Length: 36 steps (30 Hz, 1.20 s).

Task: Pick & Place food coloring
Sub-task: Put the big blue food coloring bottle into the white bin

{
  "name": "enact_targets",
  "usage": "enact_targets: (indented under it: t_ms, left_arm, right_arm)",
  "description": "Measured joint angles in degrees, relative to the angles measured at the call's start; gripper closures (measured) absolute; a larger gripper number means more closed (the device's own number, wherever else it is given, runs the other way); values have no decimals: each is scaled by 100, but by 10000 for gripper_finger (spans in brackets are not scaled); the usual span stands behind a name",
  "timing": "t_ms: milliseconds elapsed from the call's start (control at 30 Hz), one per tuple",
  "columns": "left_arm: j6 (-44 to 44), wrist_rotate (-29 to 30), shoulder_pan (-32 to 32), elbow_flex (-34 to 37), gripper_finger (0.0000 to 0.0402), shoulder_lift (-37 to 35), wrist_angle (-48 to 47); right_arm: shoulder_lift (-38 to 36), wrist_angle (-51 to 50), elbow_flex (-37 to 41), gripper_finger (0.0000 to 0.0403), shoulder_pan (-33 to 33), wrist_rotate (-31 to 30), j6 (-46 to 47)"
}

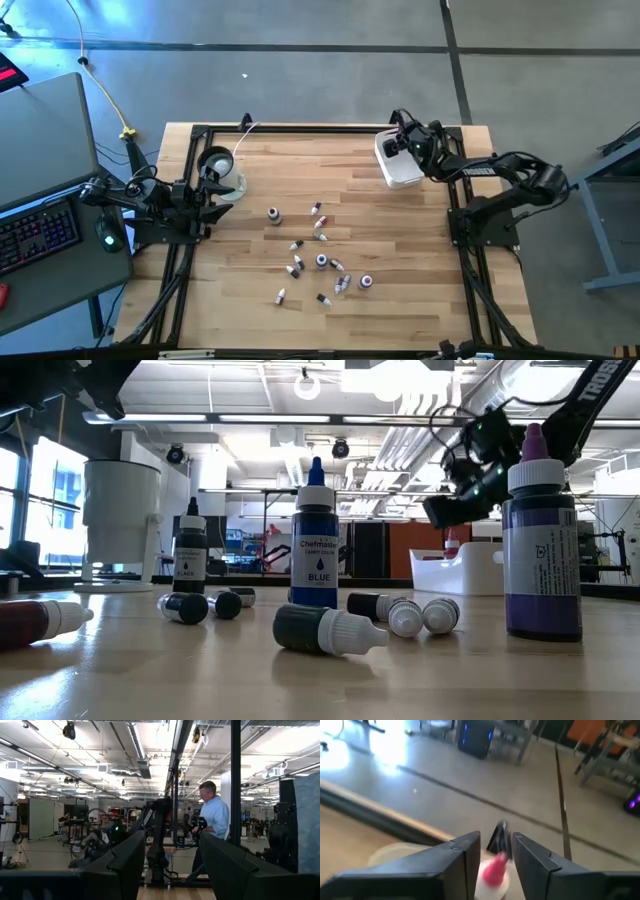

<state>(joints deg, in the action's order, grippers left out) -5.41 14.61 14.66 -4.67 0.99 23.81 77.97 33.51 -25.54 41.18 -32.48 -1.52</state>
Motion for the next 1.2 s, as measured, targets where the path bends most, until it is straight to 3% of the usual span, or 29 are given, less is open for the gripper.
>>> enact_targets:
  t_ms: [200,433,533,733,867,1033,1200]
  left_arm:
    - [62,0,0,0,215,0,0]
    - [166,0,0,0,215,-2,0]
    - [166,0,0,0,215,-2,0]
    - [166,2,-1,0,215,0,2]
    - [166,4,-1,0,215,-1,39]
    - [167,7,-2,2,215,-1,201]
    - [169,9,0,2,215,-2,223]
  right_arm:
    - [-1255,-405,-276,285,-374,299,-44]
    - [-2661,-1439,-756,285,-1521,3147,594]
    - [-2748,-1606,-791,285,-2299,3654,695]
    - [-1857,-1528,-787,285,-3887,3557,156]
    - [-659,-540,-782,285,-4597,3566,-323]
    - [761,1300,-783,285,-4938,3592,-469]
    - [1580,2157,-782,285,-4941,3653,157]
